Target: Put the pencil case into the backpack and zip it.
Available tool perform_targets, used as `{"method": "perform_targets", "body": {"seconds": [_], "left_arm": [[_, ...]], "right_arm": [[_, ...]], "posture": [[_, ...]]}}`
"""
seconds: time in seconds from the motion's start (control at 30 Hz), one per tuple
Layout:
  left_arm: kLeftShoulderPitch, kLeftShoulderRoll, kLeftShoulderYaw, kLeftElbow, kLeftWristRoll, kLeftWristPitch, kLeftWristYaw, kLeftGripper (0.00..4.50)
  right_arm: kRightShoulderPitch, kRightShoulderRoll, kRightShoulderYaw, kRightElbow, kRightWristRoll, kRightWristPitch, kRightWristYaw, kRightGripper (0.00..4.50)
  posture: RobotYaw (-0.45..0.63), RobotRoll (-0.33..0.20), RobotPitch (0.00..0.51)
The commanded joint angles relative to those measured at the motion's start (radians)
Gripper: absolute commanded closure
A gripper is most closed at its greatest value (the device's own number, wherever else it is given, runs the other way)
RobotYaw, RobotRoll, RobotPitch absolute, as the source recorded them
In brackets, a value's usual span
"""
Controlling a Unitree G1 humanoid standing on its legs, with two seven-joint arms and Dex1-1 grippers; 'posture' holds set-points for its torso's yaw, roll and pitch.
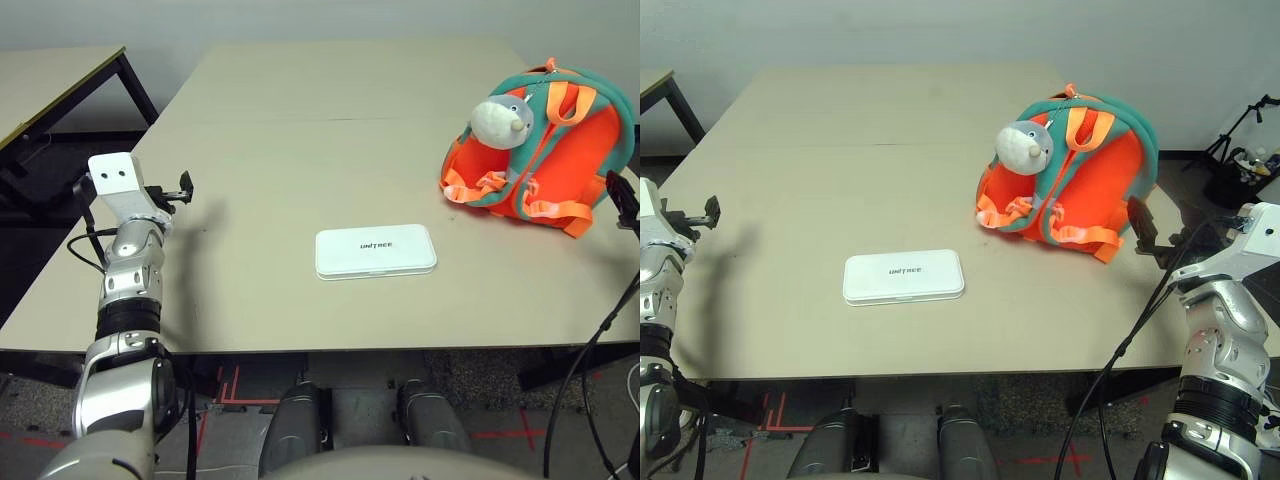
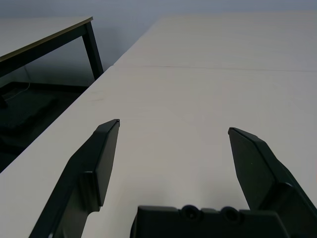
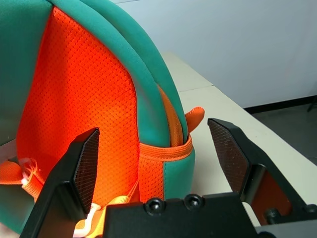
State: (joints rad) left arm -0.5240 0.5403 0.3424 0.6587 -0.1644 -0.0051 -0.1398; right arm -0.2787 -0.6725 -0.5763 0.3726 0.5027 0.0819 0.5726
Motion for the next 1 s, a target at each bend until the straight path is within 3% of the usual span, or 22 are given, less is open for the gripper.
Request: {"method": "perform_targets", "body": {"seconds": [0.03, 0.2, 0.37, 0.47, 0.57, 0.73, 0.87, 1.0], "left_arm": [[-0.001, -0.005, -0.001, -0.002, -0.001, 0.008, 0.001, 0.00], [-0.032, -0.031, -0.029, -0.001, 0.001, 0.018, -0.024, 0.00], [-0.108, 0.013, -0.031, -0.004, -0.047, 0.088, -0.158, 0.00], [-0.144, 0.053, -0.014, -0.110, -0.179, 0.350, -0.299, 0.00], [-0.153, 0.140, -0.027, -0.241, -0.286, 0.640, -0.414, 0.00], [-0.190, 0.278, 0.008, -0.387, -0.472, 1.128, -0.480, 0.00], [-0.240, 0.300, 0.064, -0.402, -0.564, 1.395, -0.468, 0.00], [-0.253, 0.240, 0.125, -0.403, -0.576, 1.610, -0.398, 0.00]], "right_arm": [[-0.009, -0.016, 0.000, 0.014, -0.004, 0.004, 0.009, 0.01], [0.004, -0.042, -0.007, 0.010, -0.003, 0.011, 0.021, 0.01], [0.002, -0.061, -0.013, -0.072, 0.041, 0.132, -0.014, 0.01], [0.053, -0.115, -0.028, -0.212, 0.123, 0.399, -0.053, 0.01], [0.111, -0.212, -0.061, -0.315, 0.188, 0.642, -0.064, 0.01], [0.135, -0.361, -0.140, -0.410, 0.339, 1.107, -0.086, 0.01], [0.125, -0.391, -0.142, -0.474, 0.487, 1.465, -0.050, 0.01], [0.095, -0.331, -0.025, -0.518, 0.601, 1.532, -0.071, 0.01]], "posture": [[-0.08, 0.000, 0.092], [-0.11, 0.000, 0.104], [-0.10, 0.000, 0.093], [-0.07, 0.000, 0.075], [-0.06, 0.000, 0.066], [-0.05, 0.000, 0.076], [-0.04, 0.000, 0.073], [-0.02, 0.000, 0.071]]}}
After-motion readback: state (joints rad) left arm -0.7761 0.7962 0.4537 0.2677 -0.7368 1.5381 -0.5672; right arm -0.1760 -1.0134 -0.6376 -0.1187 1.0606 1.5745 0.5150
